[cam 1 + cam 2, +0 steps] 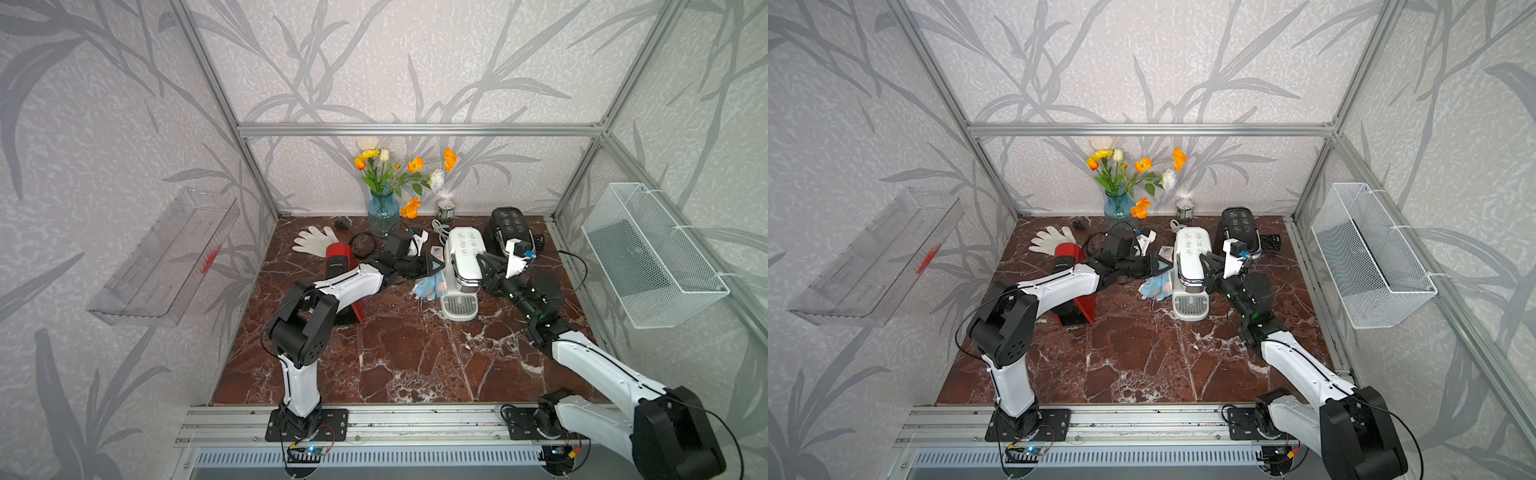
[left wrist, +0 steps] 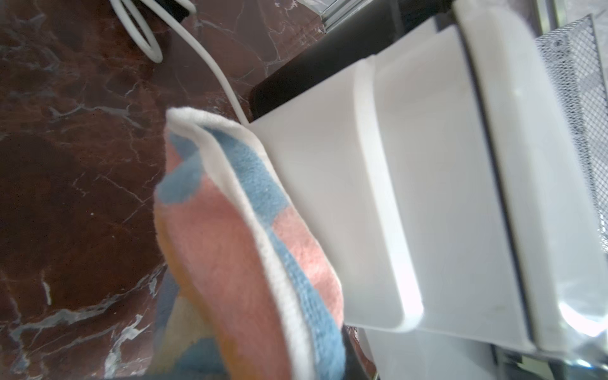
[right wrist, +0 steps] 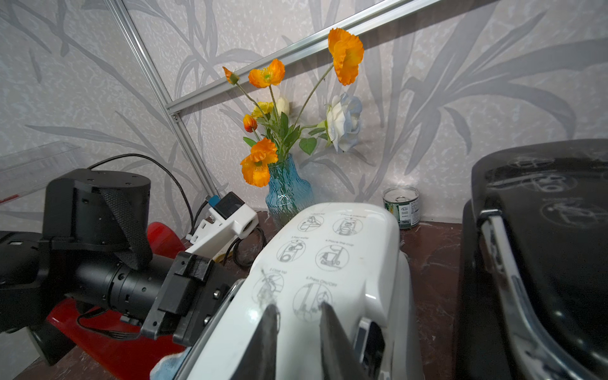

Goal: Wipe the surface of a coffee machine
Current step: Wipe the dirt from the surface of the coffee machine.

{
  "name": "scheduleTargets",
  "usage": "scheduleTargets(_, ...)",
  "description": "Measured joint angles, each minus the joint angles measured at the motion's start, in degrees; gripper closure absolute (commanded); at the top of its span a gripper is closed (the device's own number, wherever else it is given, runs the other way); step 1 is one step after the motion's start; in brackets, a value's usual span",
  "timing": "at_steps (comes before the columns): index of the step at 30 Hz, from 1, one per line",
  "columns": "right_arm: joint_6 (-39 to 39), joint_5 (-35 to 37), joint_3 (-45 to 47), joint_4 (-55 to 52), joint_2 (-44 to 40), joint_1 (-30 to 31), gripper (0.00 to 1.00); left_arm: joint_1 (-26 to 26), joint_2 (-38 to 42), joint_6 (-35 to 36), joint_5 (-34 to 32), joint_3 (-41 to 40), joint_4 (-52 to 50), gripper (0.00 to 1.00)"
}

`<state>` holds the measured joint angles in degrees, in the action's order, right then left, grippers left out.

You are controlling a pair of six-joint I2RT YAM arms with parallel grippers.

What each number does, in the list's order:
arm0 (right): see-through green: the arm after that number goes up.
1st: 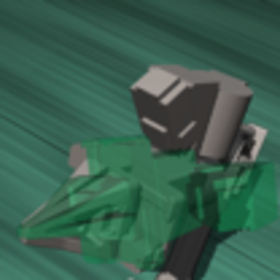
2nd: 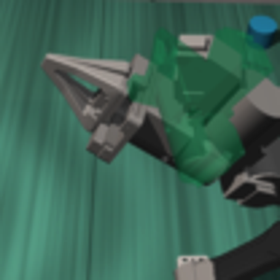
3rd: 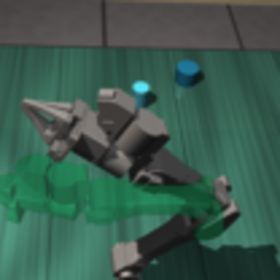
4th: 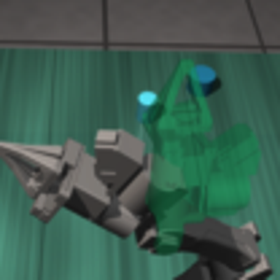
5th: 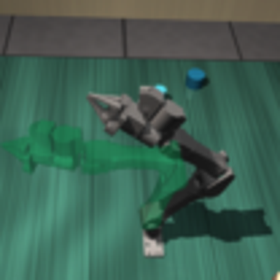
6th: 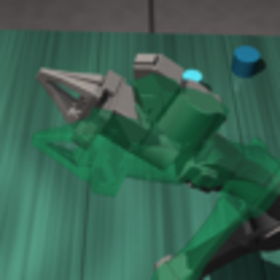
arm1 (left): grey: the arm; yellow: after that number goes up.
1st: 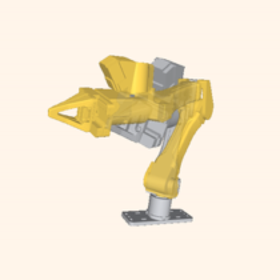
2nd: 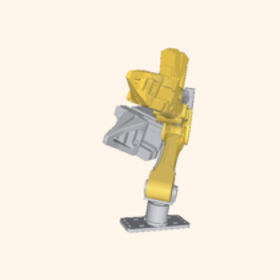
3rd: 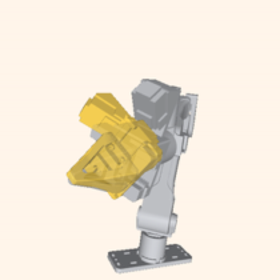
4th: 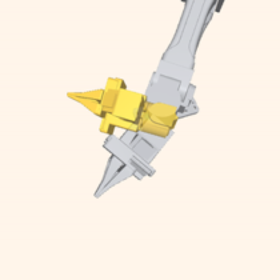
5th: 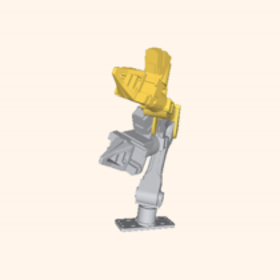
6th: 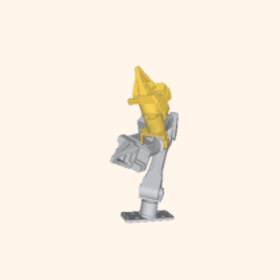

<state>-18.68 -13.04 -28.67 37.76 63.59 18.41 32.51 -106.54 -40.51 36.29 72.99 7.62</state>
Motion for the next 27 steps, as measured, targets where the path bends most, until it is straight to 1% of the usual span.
scheduleTargets(3,0.0,0.1,0.0,0.2,0.1,0.0,0.76,0.0,1.4,-0.1,1.6,-0.5,1.2,1.00)
scheduleTargets(7,-0.2,0.2,-0.1,-0.5,-0.4,0.2,0.76,0.8,2.9,-0.2,4.6,-1.4,6.2,1.00)
scheduleTargets(9,-0.4,0.5,-0.1,-1.2,-1.1,0.2,0.75,1.1,3.3,-0.2,5.2,-2.3,6.8,1.00)
scheduleTargets(14,-1.6,1.0,-0.9,-5.9,-3.5,0.2,0.75,1.2,4.2,0.0,5.8,-3.8,7.6,1.00)
scheduleTargets(18,-2.6,1.0,-2.8,-10.3,-3.9,0.2,0.75,1.6,4.9,-1.5,6.8,-7.4,12.9,1.00)
scheduleTargets(21,-3.1,1.0,-4.3,-12.5,-3.5,0.2,0.75,1.6,3.9,-4.8,7.4,-10.1,19.6,1.00)
scheduleTargets(23,-3.5,0.9,-5.3,-12.9,-2.7,0.2,0.75,1.6,1.7,-6.8,7.5,-10.8,23.6,1.00)
scheduleTargets(25,-4.0,0.8,-6.1,-13.1,-1.9,0.2,0.75,1.6,-0.6,-7.8,7.0,-10.8,25.6,1.00)
scheduleTargets(27,-4.2,0.5,-6.3,-13.1,-1.7,0.2,0.75,1.6,-2.6,-8.1,5.9,-10.8,25.4,1.00)
